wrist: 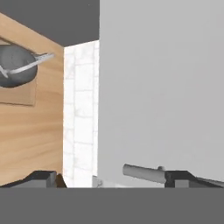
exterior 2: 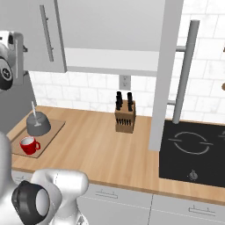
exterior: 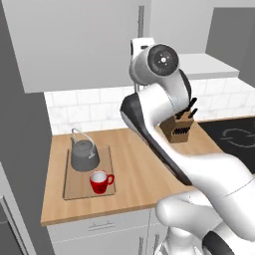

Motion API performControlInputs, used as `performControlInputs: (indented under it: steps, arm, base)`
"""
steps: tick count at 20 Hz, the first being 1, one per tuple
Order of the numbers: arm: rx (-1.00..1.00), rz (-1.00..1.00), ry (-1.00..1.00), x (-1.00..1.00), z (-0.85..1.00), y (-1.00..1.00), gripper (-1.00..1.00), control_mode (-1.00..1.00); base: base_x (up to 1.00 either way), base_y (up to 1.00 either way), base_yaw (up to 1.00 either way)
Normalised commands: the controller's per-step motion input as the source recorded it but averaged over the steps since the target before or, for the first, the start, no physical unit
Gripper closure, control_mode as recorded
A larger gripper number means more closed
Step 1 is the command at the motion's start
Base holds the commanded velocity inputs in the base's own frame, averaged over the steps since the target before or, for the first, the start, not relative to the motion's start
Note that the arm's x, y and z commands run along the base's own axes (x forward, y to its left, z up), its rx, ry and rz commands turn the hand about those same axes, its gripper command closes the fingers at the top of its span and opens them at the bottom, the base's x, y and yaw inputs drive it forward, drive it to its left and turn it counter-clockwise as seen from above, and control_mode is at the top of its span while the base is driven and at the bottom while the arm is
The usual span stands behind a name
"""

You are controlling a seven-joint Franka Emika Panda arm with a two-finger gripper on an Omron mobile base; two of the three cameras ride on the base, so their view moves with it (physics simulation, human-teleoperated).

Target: Pick the kettle from the counter and place it on the tray. Then pick the mug from the cabinet and place it on the tray. Then close the cabinet doors.

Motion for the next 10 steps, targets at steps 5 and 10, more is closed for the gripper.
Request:
performControlInputs:
  steps: [5, 10]
  arm:
    - [0.31, -0.24, 0.08, -0.60, 0.29, -0.28, -1.00, -1.00]
    - [0.41, -0.28, 0.13, -0.59, 0.30, -0.36, -1.00, -1.00]
  base:
    - [0.00, 0.00, 0.00]
    - [0.00, 0.00, 0.00]
